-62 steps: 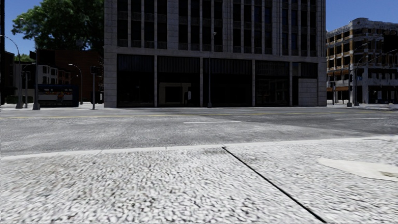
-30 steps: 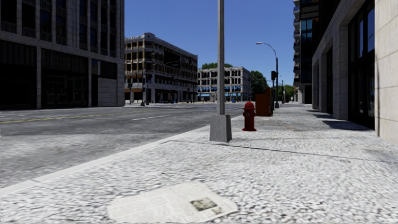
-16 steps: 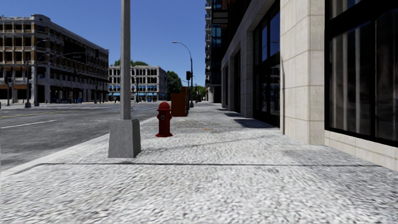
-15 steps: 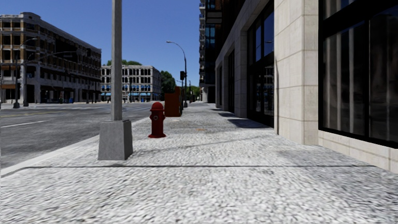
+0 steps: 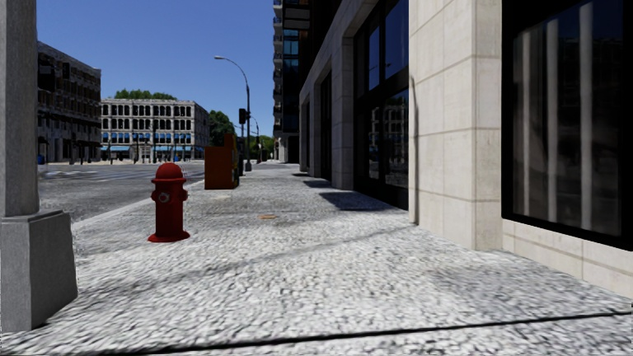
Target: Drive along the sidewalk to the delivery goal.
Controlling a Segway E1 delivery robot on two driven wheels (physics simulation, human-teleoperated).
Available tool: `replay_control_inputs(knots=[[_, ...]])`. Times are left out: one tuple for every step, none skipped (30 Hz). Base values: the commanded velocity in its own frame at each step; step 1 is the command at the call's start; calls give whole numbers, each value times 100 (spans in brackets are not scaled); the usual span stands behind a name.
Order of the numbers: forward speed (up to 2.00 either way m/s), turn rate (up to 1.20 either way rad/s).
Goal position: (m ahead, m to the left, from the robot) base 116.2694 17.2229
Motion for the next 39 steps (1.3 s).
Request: replay_control_inputs(knots=[[200, 0], [200, 0], [200, 0], [200, 7], [200, 16], [200, 22], [200, 22], [200, 25], [200, 26], [200, 27], [200, 27], [200, 28], [200, 32], [200, 34], [200, 34], [200, 34], [200, 34], [200, 35], [200, 35], [200, 35], [200, 35], [200, 35], [200, 35], [200, 35], [200, 35], [200, 35], [200, 32], [200, 0], [200, 0], [200, 0], [200, 0], [200, 0], [200, 0], [200, 0], [200, 0], [200, 0], [200, 0], [200, 0], [200, 0]])
